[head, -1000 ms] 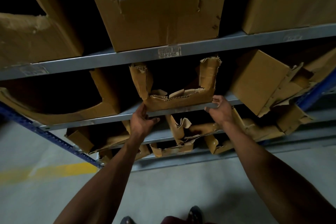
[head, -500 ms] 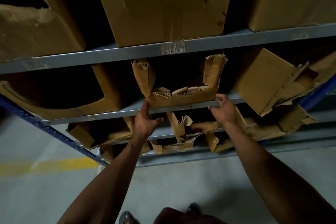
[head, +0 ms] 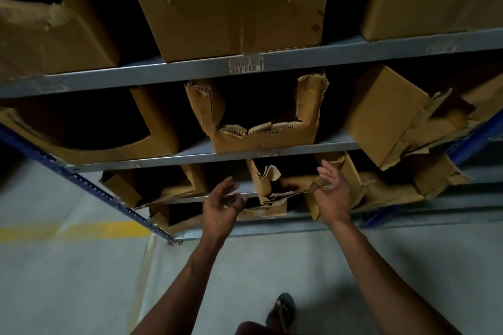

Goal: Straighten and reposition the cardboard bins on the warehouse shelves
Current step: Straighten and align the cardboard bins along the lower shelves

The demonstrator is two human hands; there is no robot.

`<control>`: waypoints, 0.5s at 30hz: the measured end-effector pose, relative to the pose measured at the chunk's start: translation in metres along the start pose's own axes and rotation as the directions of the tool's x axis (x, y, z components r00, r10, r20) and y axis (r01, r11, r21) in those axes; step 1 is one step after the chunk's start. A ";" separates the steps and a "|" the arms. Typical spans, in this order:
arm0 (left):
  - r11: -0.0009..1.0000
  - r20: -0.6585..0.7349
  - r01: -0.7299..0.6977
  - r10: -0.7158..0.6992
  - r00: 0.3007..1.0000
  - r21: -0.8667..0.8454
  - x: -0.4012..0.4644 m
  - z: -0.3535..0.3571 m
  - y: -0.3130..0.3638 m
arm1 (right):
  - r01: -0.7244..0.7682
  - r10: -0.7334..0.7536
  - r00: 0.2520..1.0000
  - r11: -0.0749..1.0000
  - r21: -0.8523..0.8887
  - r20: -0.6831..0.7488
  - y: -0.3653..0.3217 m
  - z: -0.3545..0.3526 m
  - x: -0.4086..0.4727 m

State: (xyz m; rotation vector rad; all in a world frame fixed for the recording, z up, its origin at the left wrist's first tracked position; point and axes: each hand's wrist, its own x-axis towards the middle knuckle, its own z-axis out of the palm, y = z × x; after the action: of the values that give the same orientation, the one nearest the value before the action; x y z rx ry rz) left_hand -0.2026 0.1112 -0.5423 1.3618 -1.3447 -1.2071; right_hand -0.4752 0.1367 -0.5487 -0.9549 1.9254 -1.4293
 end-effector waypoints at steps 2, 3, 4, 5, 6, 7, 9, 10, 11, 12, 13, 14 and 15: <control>1.000 0.033 0.002 -0.002 0.999 0.011 -0.014 0.004 0.004 | -0.008 0.008 1.000 0.999 0.037 -0.004 0.003 -0.012 -0.015; 1.000 0.043 0.010 -0.011 0.999 0.008 -0.021 0.006 0.006 | -0.016 0.016 1.000 0.998 0.059 -0.005 0.005 -0.017 -0.022; 1.000 0.048 0.009 -0.009 0.999 -0.001 -0.027 0.008 0.007 | -0.020 0.021 1.000 0.996 0.081 -0.008 0.006 -0.023 -0.029; 1.000 0.057 -0.002 0.002 0.998 -0.009 -0.033 0.010 0.010 | -0.020 0.021 1.000 0.995 0.098 -0.016 0.006 -0.029 -0.036; 1.000 0.068 -0.015 0.016 0.998 -0.009 -0.040 0.012 0.013 | -0.015 0.017 1.000 0.994 0.105 -0.021 0.004 -0.037 -0.044; 1.000 0.076 -0.024 0.025 0.997 -0.015 -0.047 0.015 0.016 | -0.011 0.013 1.000 0.994 0.111 -0.023 0.003 -0.044 -0.050; 0.999 0.081 -0.025 0.027 0.996 -0.026 -0.061 0.021 0.021 | -0.009 0.011 1.000 0.993 0.119 -0.014 0.001 -0.062 -0.063; 0.999 0.074 -0.025 0.028 0.997 -0.032 -0.069 0.025 0.023 | -0.002 0.003 1.000 0.994 0.114 -0.009 0.000 -0.071 -0.070; 0.999 0.062 -0.021 0.023 0.998 -0.037 -0.077 0.031 0.025 | 0.004 -0.004 1.000 0.995 0.103 -0.002 0.000 -0.081 -0.077; 0.999 0.052 -0.007 0.009 0.999 -0.041 -0.085 0.037 0.026 | 0.001 -0.001 1.000 0.996 0.094 0.007 0.000 -0.092 -0.083; 0.999 0.050 0.012 -0.010 0.999 -0.045 -0.093 0.044 0.024 | -0.005 0.004 1.000 0.997 0.079 0.015 0.002 -0.104 -0.089; 0.998 0.052 0.034 -0.032 0.998 -0.049 -0.104 0.051 0.022 | -0.009 0.007 1.000 0.998 0.066 0.026 0.004 -0.116 -0.096; 0.997 0.062 0.050 -0.046 0.997 -0.055 -0.115 0.059 0.020 | -0.014 0.012 0.999 0.998 0.054 0.031 0.007 -0.128 -0.101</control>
State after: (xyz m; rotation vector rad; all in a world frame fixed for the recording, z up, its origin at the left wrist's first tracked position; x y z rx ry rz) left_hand -0.2586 0.2279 -0.5248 1.3339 -1.3168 -1.3186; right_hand -0.5161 0.2919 -0.5176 -0.9322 1.8576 -1.4435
